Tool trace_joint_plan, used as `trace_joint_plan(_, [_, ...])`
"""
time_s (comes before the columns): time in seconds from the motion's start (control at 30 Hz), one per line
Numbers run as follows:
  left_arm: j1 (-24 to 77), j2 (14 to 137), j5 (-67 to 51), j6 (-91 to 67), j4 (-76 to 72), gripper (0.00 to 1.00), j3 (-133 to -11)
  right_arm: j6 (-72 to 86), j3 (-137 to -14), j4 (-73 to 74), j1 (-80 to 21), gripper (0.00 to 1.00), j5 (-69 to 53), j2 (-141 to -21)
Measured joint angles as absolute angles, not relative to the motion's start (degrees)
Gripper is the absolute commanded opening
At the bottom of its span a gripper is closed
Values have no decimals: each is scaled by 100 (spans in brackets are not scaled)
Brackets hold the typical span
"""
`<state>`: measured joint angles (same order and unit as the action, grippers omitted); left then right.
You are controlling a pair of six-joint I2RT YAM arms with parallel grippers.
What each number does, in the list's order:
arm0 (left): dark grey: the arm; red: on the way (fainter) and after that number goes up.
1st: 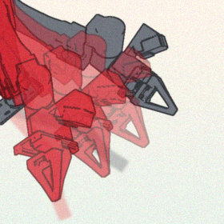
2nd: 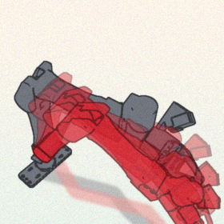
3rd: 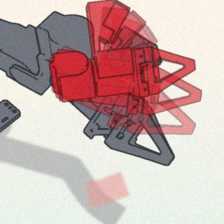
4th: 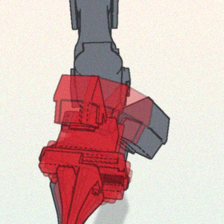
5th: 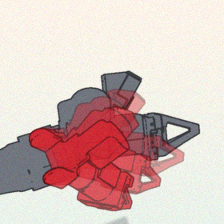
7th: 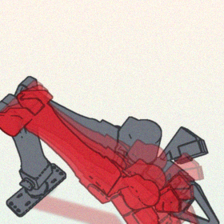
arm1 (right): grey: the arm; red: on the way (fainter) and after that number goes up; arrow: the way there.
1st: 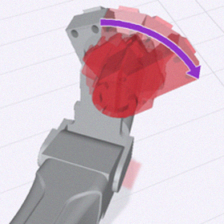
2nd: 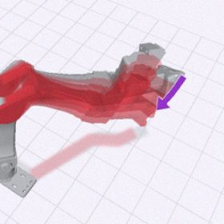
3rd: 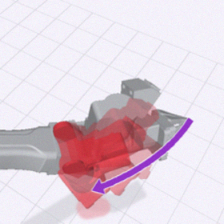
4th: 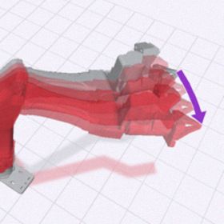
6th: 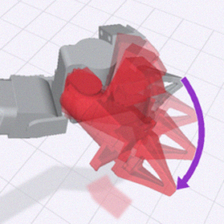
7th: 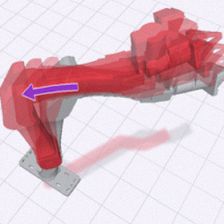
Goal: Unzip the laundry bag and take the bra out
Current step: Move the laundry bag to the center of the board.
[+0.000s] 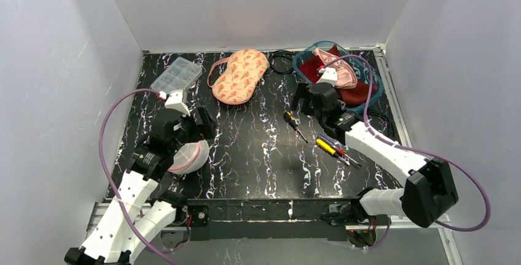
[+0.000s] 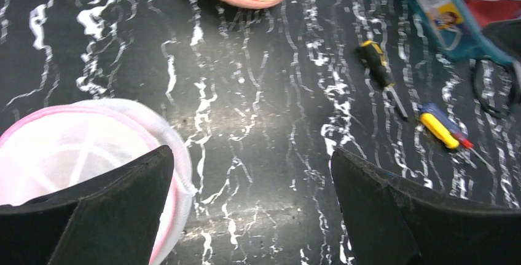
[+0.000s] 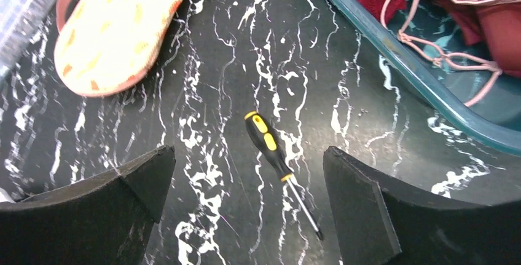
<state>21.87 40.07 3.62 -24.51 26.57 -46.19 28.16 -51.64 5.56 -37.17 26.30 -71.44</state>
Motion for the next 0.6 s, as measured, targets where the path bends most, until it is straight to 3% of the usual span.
trace_joint_plan(0.2, [2187, 4329, 805, -2477, 2923, 98, -4707, 3398, -5354, 32, -3148, 88, 1761, -8003])
trace_joint_plan(0.6, [2187, 4095, 1011, -2534, 2943, 97, -4707, 4556, -6490, -1017, -3468, 87, 12, -10178])
